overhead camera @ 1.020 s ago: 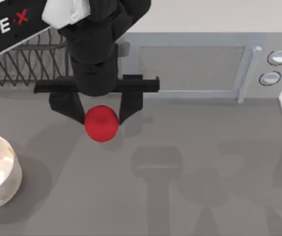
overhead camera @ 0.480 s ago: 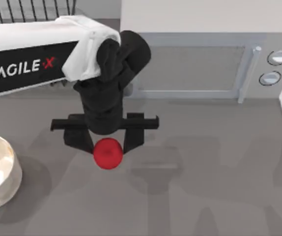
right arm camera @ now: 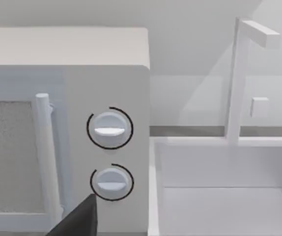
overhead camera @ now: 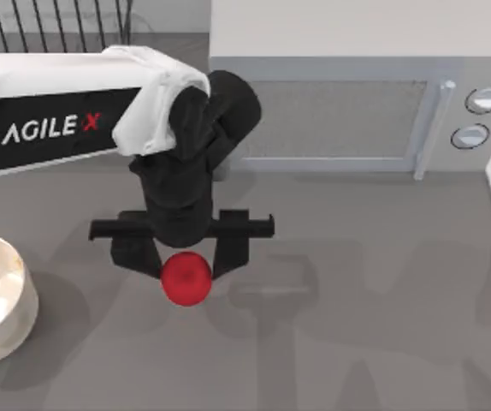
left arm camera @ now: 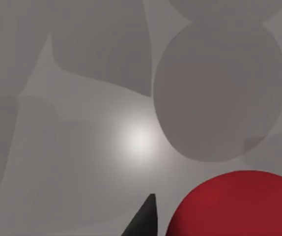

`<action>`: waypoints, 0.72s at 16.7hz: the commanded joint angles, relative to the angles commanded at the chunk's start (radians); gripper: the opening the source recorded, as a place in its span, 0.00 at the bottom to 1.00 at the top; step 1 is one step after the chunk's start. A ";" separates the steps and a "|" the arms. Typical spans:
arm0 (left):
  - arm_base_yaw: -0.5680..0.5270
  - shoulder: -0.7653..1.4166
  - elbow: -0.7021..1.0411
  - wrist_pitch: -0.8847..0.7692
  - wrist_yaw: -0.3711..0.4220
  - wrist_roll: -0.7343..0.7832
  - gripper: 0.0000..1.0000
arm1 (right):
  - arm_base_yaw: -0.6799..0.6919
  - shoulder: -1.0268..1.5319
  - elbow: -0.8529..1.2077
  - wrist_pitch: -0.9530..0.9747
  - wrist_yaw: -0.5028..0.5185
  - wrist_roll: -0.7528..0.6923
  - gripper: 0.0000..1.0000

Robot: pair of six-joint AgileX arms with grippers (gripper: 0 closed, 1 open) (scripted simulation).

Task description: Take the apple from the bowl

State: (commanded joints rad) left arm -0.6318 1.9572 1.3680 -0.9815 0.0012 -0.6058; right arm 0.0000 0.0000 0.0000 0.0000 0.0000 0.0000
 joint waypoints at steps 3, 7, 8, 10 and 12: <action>0.000 0.000 0.000 0.000 0.000 0.000 0.38 | 0.000 0.000 0.000 0.000 0.000 0.000 1.00; 0.000 0.000 0.000 0.000 0.000 0.000 0.68 | 0.000 0.000 0.000 0.000 0.000 0.000 1.00; 0.000 0.000 0.000 0.000 0.000 0.000 0.75 | 0.000 0.000 0.000 0.000 0.000 0.000 1.00; 0.000 0.000 0.000 0.000 0.000 0.000 0.90 | 0.000 0.000 0.000 0.000 0.000 0.000 1.00; 0.000 0.000 0.000 0.000 0.000 0.000 1.00 | 0.000 0.000 0.000 0.000 0.000 0.000 1.00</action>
